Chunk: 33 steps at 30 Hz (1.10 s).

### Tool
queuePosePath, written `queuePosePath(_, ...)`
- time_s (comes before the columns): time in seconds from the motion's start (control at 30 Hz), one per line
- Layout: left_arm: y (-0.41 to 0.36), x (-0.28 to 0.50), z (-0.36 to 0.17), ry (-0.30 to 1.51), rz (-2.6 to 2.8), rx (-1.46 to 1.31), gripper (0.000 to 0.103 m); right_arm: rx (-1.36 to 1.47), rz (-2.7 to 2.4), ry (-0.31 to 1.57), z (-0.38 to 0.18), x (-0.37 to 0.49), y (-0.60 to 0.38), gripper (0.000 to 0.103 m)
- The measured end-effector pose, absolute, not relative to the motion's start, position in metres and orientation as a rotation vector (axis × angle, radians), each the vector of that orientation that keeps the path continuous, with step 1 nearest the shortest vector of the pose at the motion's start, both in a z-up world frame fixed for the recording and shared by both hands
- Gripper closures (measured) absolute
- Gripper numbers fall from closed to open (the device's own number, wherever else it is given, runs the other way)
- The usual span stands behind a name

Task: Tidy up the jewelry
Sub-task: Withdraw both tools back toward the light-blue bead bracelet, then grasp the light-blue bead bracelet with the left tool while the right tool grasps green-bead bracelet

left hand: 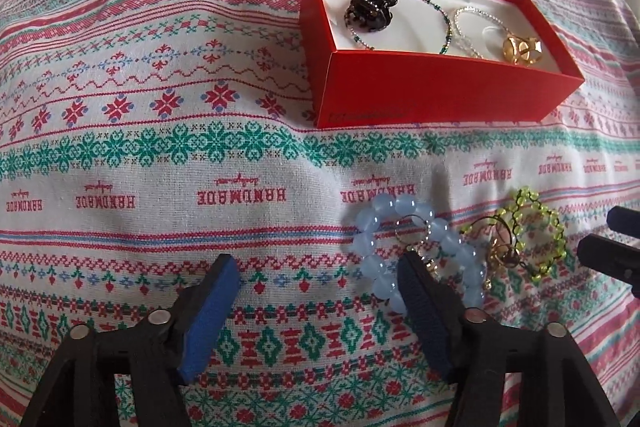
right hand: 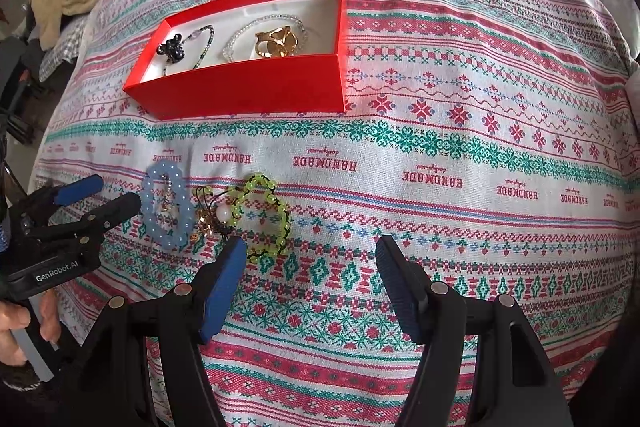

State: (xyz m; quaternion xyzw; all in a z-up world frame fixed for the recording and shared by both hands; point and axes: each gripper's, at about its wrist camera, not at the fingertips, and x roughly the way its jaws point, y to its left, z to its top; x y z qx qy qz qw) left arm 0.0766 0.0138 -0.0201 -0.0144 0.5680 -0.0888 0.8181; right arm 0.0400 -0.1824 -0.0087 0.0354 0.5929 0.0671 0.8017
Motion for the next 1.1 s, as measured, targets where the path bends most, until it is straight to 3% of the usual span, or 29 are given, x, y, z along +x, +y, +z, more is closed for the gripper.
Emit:
queuePosePath(0.17, 0.005, 0.081, -0.021, 1.212, -0.190, -0.032, 0.055, 0.082, 0.131, 1.283, -0.011, 0.042, -0.186, 0.033)
queuePosePath(0.43, -0.021, 0.085, -0.028, 1.213, -0.206, 0.021, 0.059, 0.120, 0.116, 1.311, -0.019, 0.050, -0.188, 0.033)
queuePosePath(0.83, -0.020, 0.082, -0.033, 1.192, -0.184, 0.096, 0.089, 0.074, 0.068, 1.274, -0.033, 0.064, -0.169, 0.034)
queuePosePath(0.93, -0.009, 0.082, -0.033, 1.196, -0.189, 0.073, 0.089, 0.005, 0.048, 1.256, -0.036, 0.064, -0.162, 0.041)
queuePosePath(1.1, -0.005, 0.077, -0.034, 1.187, -0.193, 0.089, 0.090, -0.081, 0.063, 1.218, -0.036, 0.060, -0.148, 0.064)
